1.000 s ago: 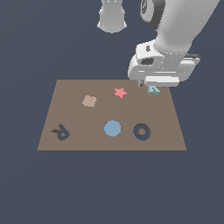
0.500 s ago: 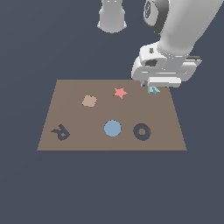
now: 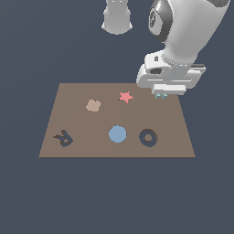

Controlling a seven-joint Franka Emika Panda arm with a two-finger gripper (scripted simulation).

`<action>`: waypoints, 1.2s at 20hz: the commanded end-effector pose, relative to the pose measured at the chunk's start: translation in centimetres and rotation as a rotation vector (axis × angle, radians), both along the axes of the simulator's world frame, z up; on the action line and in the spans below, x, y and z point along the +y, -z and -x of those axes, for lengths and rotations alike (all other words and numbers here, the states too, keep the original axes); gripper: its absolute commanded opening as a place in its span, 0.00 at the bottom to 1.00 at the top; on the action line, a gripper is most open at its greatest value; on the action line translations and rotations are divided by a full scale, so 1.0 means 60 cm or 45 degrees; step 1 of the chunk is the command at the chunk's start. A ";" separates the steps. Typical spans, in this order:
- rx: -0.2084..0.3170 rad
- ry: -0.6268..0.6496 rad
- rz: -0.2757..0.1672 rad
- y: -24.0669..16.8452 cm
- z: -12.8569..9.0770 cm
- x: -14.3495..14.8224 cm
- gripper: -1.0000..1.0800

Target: Insert a designated object into the corresponding slot on a board.

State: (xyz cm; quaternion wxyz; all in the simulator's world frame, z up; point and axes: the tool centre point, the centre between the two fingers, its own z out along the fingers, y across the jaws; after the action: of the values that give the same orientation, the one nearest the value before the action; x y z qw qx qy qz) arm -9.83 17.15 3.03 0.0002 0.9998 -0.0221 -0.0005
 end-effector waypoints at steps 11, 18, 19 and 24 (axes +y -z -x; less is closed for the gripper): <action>-0.001 0.001 0.000 0.000 0.000 0.001 0.00; -0.001 0.069 -0.001 0.000 -0.019 0.003 0.00; -0.001 0.087 -0.001 -0.001 -0.024 0.003 0.00; -0.001 0.210 -0.001 -0.001 -0.059 0.004 0.00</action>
State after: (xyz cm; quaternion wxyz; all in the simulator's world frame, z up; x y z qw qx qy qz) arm -6.99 17.38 3.08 -0.0001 0.9961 -0.0887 -0.0003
